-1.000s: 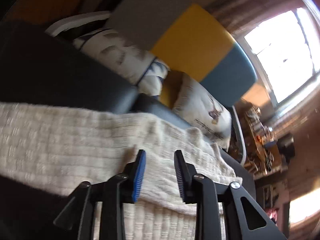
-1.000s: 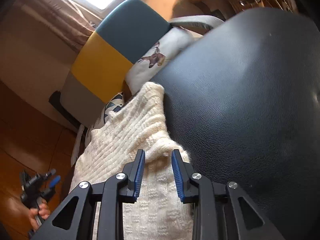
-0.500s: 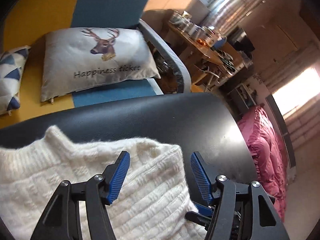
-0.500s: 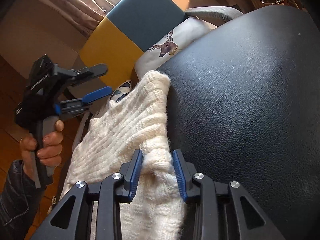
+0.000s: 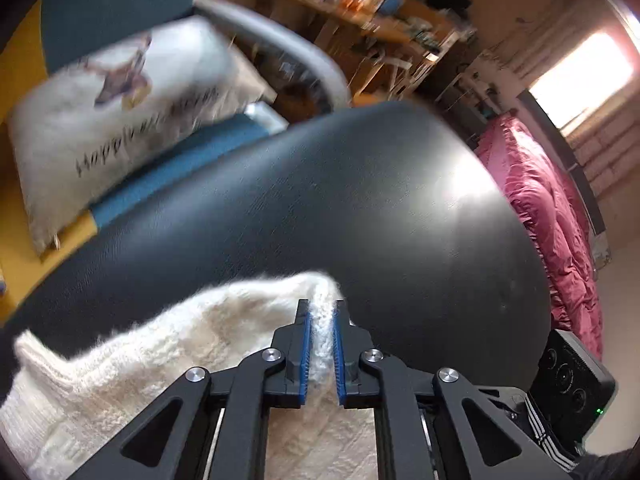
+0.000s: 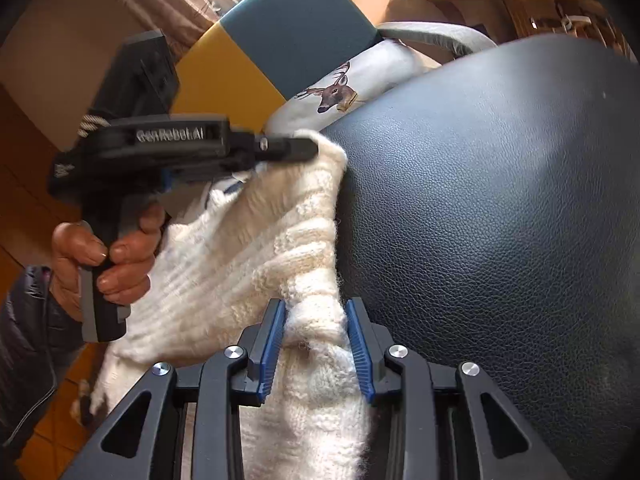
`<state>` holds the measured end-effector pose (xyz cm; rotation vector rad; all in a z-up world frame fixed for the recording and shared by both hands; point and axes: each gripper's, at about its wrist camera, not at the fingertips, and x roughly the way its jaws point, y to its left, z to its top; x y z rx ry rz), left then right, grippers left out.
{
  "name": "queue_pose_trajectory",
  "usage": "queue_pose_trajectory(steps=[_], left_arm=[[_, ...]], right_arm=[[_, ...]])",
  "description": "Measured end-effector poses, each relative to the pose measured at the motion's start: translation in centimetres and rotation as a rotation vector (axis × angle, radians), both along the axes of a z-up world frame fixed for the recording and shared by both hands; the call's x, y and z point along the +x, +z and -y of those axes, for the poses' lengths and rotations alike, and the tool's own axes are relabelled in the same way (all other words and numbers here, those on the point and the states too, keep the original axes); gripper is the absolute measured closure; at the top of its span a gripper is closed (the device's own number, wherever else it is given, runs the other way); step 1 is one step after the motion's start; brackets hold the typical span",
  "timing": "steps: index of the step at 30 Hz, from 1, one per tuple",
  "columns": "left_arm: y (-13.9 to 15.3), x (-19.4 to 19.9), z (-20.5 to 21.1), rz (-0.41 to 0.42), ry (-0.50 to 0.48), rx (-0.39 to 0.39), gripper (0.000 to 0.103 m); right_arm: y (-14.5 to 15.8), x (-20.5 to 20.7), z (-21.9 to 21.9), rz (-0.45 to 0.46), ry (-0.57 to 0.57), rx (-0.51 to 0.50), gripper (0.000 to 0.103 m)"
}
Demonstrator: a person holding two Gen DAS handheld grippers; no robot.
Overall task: Fold clothes
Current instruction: 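Open both grippers and release the folded edges onto the sweater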
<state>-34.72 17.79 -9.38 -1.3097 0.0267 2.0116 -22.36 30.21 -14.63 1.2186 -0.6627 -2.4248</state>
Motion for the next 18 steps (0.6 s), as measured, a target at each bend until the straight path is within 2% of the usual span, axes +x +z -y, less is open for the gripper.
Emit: queue_pose_trajectory(steps=[4, 9, 11, 14, 16, 18], left_arm=[[-2.0, -0.6, -1.0, -0.069, 0.063, -0.104, 0.094], [-1.3, -0.7, 0.4, -0.047, 0.125, -0.061, 0.089], [0.2, 0.0, 2.1, -0.064, 0.18, 0.007, 0.089], [2.5, 1.8, 6.0, -0.086, 0.276, 0.097, 0.072], [2.8, 3.8, 8.3, -0.1, 0.313, 0.104, 0.069], [3.0, 5.9, 10.6, -0.115, 0.344, 0.099, 0.069]], right_arm=[[0.8, 0.4, 2.3, -0.012, 0.006, 0.19, 0.073], [1.0, 0.8, 3.2, -0.02, 0.007, 0.266, 0.073], [0.9, 0.9, 2.6, -0.019, 0.002, 0.227, 0.073], [1.1, 1.2, 1.5, -0.029, -0.019, 0.171, 0.072], [1.7, 1.7, 0.9, -0.065, -0.046, 0.147, 0.072], [3.3, 1.4, 1.2, -0.149, -0.022, 0.149, 0.072]])
